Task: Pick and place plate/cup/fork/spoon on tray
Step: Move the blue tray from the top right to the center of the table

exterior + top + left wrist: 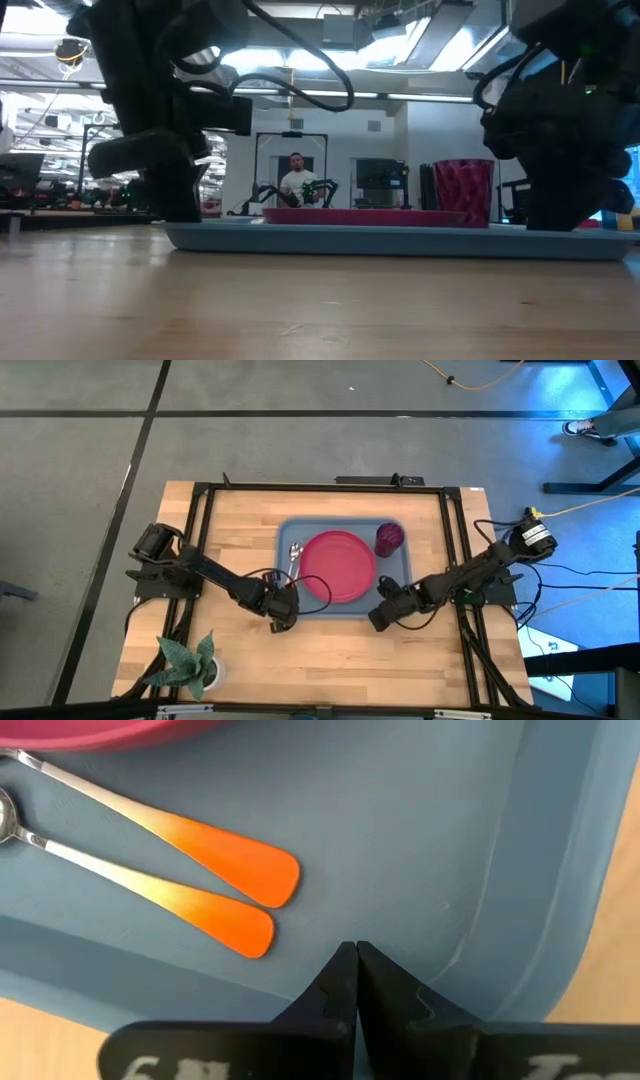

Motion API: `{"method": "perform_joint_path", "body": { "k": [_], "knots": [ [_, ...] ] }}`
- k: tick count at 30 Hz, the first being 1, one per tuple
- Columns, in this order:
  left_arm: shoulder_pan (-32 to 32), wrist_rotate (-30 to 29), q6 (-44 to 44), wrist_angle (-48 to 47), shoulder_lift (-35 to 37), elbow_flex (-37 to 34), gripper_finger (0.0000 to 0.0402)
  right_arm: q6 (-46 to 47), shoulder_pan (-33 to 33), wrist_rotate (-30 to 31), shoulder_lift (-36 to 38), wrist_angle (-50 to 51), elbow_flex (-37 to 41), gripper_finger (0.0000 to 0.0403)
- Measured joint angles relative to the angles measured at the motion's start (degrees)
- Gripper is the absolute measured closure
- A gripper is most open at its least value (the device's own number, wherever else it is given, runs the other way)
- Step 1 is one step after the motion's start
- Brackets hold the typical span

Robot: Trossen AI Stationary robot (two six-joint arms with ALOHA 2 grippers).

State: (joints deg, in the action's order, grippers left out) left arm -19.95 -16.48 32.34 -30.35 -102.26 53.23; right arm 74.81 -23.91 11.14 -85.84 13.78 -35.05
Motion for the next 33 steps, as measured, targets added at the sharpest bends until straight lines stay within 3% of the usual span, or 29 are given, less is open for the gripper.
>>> {"method": "perform_joint_path", "body": {
  "k": [9,18,33],
  "knots": [
    [-3.8,-0.6,4.9,-1.0,0.0,0.0,0.0402,0.0,-2.3,0.8,-0.6,-4.7,0.0,0.0398],
    [-6.9,-0.4,7.9,-2.1,0.1,0.0,0.0402,-0.2,-3.8,-0.4,-7.7,-10.7,-1.9,0.0398],
    [-9.6,-3.6,10.7,-2.4,3.4,-0.4,0.0401,-6.5,-4.9,3.4,-9.4,7.0,-11.9,0.0398]
  ]
}}
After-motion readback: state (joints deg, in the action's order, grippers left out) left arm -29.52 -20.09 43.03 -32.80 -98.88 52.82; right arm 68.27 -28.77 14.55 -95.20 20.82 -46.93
